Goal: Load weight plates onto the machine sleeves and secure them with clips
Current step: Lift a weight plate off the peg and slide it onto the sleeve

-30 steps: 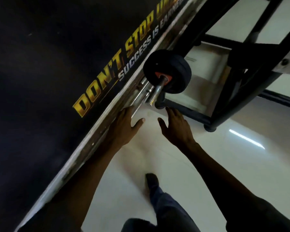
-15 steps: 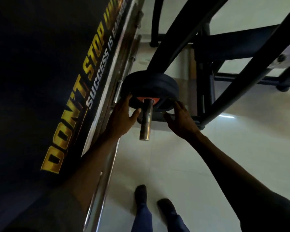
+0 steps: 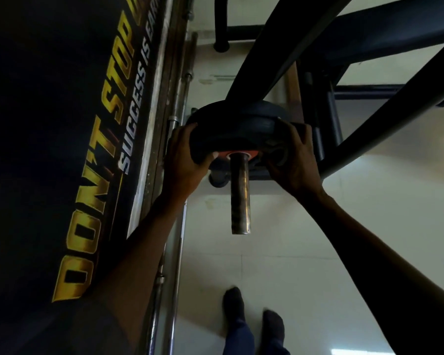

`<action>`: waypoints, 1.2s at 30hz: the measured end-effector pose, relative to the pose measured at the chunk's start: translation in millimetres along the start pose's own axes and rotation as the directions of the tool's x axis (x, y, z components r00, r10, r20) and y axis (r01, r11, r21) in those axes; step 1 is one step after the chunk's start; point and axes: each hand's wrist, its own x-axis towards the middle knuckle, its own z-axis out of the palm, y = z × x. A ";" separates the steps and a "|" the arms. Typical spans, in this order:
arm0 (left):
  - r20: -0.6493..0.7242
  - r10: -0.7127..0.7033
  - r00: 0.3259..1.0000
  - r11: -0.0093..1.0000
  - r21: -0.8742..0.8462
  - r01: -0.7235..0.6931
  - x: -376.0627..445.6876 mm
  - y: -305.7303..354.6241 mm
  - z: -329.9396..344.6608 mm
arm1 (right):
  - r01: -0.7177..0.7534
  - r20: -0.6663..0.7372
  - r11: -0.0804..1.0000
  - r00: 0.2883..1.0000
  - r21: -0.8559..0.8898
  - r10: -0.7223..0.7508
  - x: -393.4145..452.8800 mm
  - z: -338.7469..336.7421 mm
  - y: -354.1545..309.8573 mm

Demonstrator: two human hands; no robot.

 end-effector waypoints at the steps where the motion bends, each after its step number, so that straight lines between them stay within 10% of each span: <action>1: 0.003 0.013 1.000 1.000 -0.002 -0.013 3.3 -2.1 -4.6 | -0.009 -0.008 1.000 1.000 0.020 0.009 1.8 -0.7 -0.5; 36: 0.297 0.123 0.947 0.977 0.131 -0.168 5.4 -4.5 -36.6 | 0.067 0.151 0.997 0.987 -0.024 -0.063 -10.8 -27.3 2.9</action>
